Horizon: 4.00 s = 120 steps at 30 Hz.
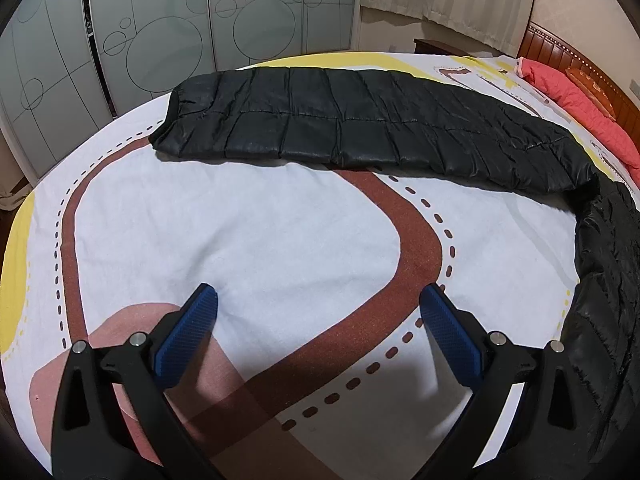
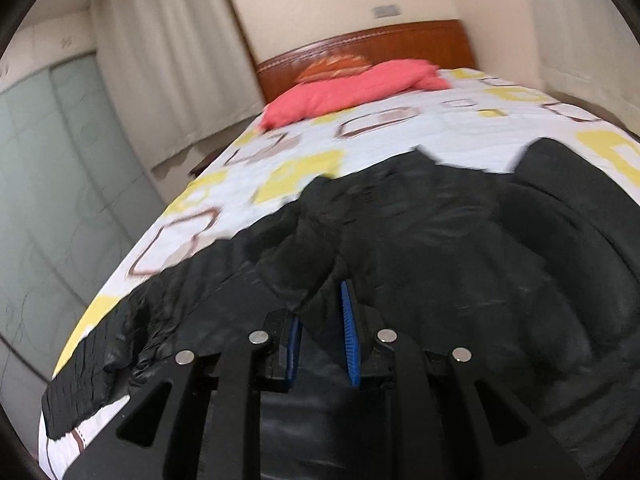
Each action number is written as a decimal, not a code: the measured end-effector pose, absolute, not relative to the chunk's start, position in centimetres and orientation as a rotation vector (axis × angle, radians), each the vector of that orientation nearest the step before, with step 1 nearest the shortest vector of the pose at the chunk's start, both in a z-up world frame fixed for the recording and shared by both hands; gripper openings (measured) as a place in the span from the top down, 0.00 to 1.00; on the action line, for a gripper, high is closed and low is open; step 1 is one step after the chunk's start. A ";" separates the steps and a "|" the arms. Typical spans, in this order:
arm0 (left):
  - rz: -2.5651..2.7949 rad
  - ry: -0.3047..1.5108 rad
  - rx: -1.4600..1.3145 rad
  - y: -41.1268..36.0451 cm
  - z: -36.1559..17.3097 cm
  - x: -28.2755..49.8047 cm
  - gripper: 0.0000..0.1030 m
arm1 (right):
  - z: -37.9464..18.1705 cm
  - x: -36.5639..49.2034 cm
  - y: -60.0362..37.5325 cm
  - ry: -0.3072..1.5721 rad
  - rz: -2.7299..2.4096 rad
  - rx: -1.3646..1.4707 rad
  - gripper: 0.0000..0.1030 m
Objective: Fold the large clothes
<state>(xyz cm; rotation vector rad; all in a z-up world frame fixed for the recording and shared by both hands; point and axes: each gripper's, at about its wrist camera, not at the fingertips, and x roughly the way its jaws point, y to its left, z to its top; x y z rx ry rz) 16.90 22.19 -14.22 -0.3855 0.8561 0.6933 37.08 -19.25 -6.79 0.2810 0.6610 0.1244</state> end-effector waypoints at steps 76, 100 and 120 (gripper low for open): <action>0.682 0.864 -0.398 22.3 -14.4 16.8 0.02 | -14.3 43.2 -31.9 0.826 -0.187 0.127 0.45; 0.651 0.413 -0.949 39.1 -15.2 17.9 0.88 | -14.4 42.4 -31.5 0.805 -0.203 0.122 0.41; 0.320 0.528 -0.113 14.9 -7.0 31.6 0.93 | -14.4 42.4 -31.5 0.802 -0.205 0.125 0.40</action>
